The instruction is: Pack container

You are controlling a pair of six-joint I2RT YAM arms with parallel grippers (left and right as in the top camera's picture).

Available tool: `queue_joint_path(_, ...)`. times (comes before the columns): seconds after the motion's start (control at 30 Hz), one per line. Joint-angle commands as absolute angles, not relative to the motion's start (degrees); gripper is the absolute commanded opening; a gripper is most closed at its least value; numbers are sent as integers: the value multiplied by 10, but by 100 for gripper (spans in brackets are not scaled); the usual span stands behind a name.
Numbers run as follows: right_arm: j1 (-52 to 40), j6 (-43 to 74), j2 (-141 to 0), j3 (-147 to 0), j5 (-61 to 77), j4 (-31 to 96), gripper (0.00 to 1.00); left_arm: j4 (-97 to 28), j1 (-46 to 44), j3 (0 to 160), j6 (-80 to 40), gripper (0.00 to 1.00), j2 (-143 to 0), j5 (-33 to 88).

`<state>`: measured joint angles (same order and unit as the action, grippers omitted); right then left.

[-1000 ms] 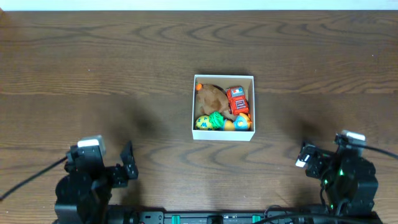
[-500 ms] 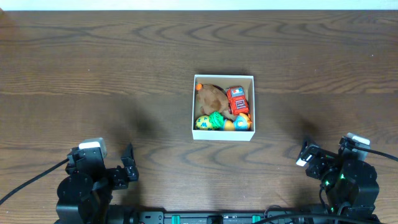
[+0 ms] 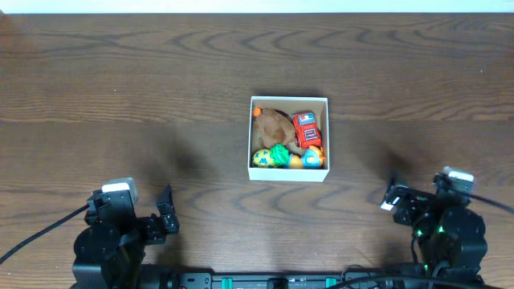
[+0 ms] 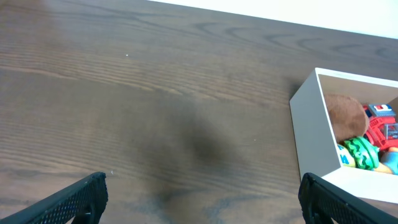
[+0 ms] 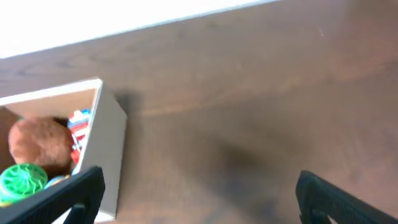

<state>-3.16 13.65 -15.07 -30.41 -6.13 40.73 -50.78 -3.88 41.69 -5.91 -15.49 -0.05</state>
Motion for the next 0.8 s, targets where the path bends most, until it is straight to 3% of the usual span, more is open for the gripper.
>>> queue_joint_path(0.0,-29,25,-93,-248,-8,362,99,-508,-40,415,-51,98,-152,-7)
queue_joint_path(0.17,-18,2,-1,-134,39,214,99,-508,-40,415,-51,98,-152,-7)
queue_joint_path(0.4,-14,-32,-3,-12,54,0,99,-508,-40,415,-51,98,-152,-7)
queue_joint_path(0.77,-15,-24,-3,-3,58,37,99,-508,-40,415,-51,98,-152,-7)
